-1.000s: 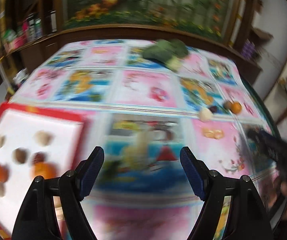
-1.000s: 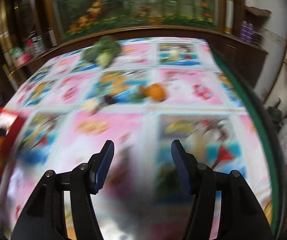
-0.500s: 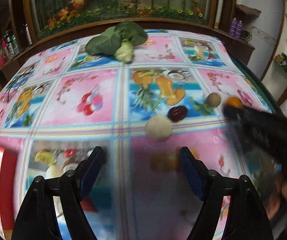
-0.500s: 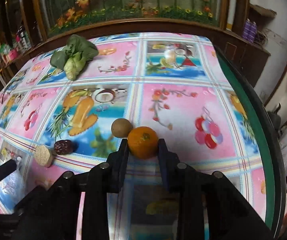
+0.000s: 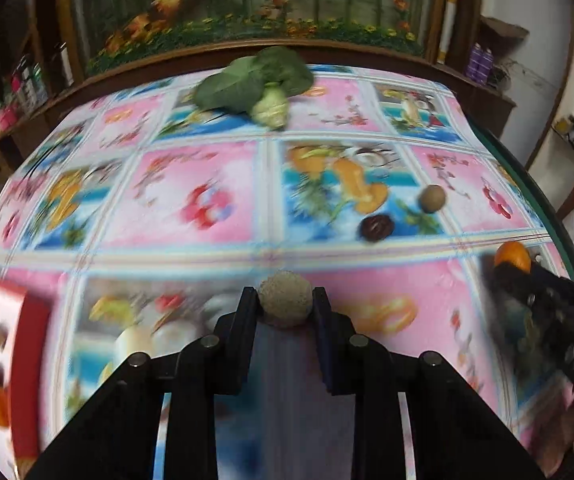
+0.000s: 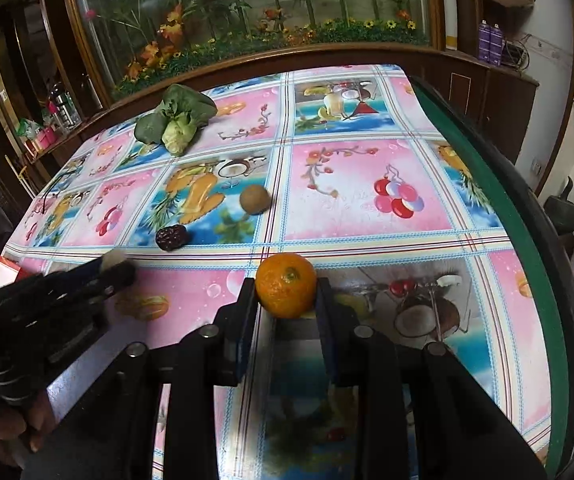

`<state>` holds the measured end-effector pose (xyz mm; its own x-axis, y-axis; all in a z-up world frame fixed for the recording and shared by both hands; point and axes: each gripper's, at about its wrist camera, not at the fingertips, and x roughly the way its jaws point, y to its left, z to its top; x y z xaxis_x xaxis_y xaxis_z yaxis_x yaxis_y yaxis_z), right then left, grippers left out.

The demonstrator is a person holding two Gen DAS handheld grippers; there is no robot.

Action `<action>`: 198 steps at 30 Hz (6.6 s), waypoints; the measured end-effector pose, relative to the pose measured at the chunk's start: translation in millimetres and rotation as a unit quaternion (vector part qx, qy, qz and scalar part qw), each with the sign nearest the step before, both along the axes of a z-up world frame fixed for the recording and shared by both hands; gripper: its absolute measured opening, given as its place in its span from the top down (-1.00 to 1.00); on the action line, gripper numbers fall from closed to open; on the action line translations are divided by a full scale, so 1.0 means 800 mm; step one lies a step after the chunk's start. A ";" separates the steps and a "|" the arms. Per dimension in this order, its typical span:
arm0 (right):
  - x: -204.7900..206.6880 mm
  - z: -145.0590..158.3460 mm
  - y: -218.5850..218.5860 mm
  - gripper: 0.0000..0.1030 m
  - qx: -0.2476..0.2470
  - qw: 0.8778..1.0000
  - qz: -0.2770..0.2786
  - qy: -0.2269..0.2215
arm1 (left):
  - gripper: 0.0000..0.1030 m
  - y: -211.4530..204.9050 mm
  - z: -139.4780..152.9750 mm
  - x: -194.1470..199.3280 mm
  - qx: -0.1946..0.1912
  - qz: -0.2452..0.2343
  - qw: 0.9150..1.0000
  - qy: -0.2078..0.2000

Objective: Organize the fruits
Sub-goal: 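Grasp an orange with the right tool while the left tool grasps a beige lump, then carry the orange and the beige lump over the white tray, then open both tools to drop the orange and lump into the tray, then grasp a dark red date with the left tool while the right tool grasps a brown kiwi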

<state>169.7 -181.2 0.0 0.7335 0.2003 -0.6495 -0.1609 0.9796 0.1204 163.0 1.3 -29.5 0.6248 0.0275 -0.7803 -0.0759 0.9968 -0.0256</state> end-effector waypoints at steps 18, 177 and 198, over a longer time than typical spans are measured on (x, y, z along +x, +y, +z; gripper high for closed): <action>-0.116 0.026 0.059 0.41 -0.041 0.996 0.068 -0.028 | 0.49 0.086 0.059 -0.153 -0.018 0.038 0.998 -0.043; 0.020 0.000 -0.026 0.58 0.021 0.998 -0.051 0.006 | 0.54 -0.078 -0.002 0.067 0.028 -0.047 0.998 -0.018; 0.010 0.005 0.004 0.58 -0.010 1.000 -0.016 -0.009 | 0.58 -0.011 0.005 -0.028 0.027 0.001 1.000 -0.004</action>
